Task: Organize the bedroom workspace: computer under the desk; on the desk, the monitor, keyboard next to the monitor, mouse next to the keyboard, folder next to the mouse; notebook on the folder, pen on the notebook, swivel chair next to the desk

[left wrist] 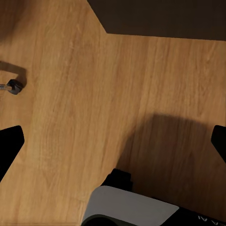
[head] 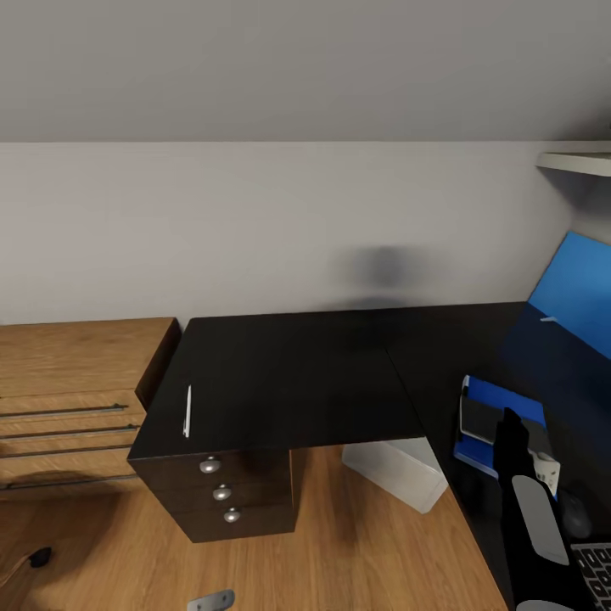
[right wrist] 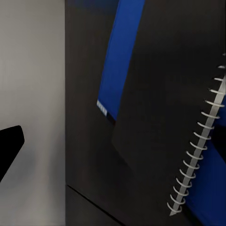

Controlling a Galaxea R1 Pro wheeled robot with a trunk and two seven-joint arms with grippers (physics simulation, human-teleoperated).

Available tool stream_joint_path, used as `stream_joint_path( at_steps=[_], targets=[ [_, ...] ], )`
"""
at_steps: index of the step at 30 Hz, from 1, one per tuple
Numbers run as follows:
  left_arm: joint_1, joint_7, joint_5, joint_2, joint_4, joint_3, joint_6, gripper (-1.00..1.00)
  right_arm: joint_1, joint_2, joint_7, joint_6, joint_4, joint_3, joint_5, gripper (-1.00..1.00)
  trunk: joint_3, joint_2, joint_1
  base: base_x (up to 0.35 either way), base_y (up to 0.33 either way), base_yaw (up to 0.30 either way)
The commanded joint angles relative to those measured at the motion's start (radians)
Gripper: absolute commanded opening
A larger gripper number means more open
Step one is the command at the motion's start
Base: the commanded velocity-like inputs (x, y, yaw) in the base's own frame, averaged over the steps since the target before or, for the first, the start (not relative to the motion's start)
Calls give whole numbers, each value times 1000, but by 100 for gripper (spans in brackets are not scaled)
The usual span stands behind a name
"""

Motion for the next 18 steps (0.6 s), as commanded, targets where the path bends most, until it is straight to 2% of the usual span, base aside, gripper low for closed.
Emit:
stream_joint_path(
  at_steps=[1, 11, 14, 18],
  targets=[
    [-1, 8, 7, 2, -1, -8, -1, 100, -1, 1, -2, -4, -1, 0, -10, 100, -1, -1, 0, -18, 0, 0],
    [-1, 9, 8, 2, -2, -8, -1, 100, -1, 3, 9, -4, -10, 3, -13, 100, -1, -1, 0, -3, 0, 0],
    [-1, 9, 8, 2, -1, -7, -1, 100, 0, 11, 24, -1, -44, 3, -14, 100, -1, -1, 0, 0, 0, 0],
    [-1, 9, 8, 2, -1, -7, -1, 100, 2, 36, 48, 1, -70, 6, -10, 100, -1, -1, 0, 0, 0, 0]
  ],
)
